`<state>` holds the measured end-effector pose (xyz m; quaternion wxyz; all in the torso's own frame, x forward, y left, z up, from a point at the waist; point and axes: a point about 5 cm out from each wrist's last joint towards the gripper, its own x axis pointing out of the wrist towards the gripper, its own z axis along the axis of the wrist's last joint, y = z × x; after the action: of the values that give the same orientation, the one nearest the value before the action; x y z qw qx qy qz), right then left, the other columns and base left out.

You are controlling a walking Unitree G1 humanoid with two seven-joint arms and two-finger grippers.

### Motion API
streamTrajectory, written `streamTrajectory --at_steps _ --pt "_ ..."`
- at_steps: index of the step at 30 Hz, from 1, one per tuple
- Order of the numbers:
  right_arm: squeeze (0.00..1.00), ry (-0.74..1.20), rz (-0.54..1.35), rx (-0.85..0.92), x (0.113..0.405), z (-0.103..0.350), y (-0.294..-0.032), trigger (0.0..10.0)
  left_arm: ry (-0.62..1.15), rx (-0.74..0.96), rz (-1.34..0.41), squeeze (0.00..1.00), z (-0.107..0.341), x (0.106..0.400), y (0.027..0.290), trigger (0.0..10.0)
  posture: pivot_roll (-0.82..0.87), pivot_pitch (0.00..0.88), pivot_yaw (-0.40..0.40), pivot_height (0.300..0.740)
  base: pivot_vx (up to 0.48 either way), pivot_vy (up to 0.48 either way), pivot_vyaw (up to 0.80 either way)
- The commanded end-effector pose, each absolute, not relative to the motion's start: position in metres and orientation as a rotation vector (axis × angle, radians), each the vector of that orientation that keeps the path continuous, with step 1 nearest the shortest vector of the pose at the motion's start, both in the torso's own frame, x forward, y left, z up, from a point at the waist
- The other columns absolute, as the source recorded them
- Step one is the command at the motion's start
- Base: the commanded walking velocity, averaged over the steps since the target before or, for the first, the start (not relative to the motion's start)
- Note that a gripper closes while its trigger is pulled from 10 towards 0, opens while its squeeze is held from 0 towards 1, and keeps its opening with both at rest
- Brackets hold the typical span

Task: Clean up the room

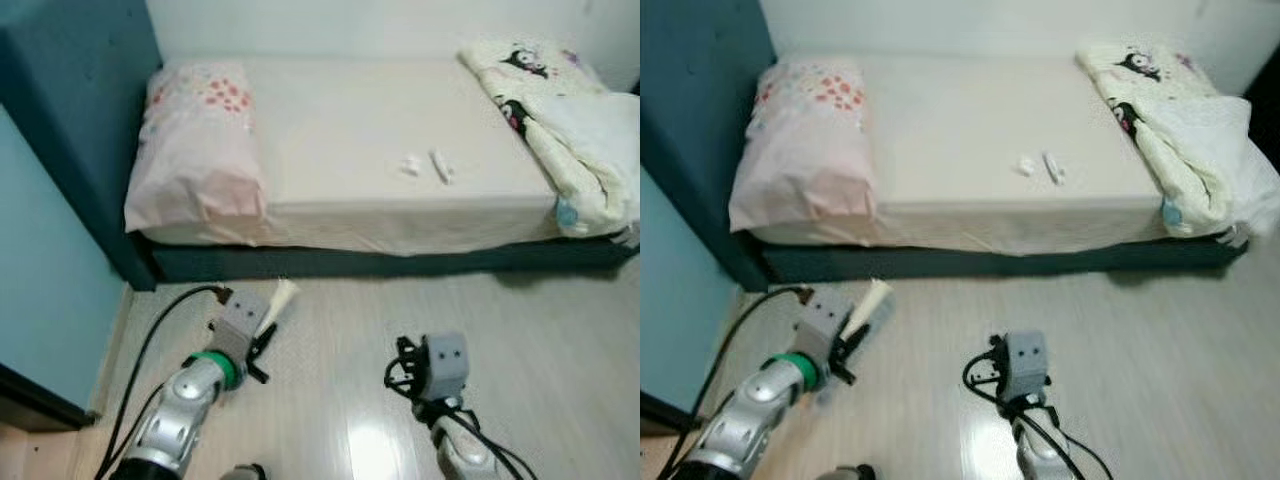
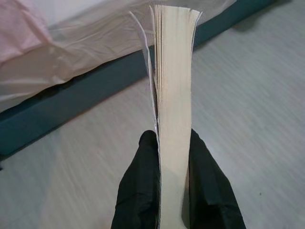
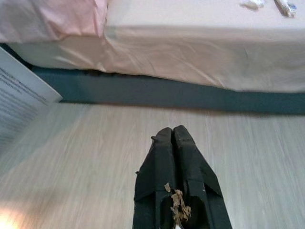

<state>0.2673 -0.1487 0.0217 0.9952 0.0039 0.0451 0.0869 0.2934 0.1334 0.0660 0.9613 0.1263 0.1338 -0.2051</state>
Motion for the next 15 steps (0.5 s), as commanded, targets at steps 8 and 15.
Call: streamTrajectory --at_steps 8,15 --pt "0.0 0.116 0.18 0.0 0.2635 0.0163 -0.1481 10.0 0.252 0.267 -0.402 0.0 0.0674 0.2954 0.1387 10.0 0.03 0.055 0.0 0.74 0.458 0.0 0.0" --pt "0.0 0.119 0.183 -0.001 0.2627 0.0156 -0.1484 10.0 0.251 0.268 -0.403 0.0 0.0666 0.295 0.1382 10.0 0.03 0.053 0.0 0.74 0.458 0.0 0.0"
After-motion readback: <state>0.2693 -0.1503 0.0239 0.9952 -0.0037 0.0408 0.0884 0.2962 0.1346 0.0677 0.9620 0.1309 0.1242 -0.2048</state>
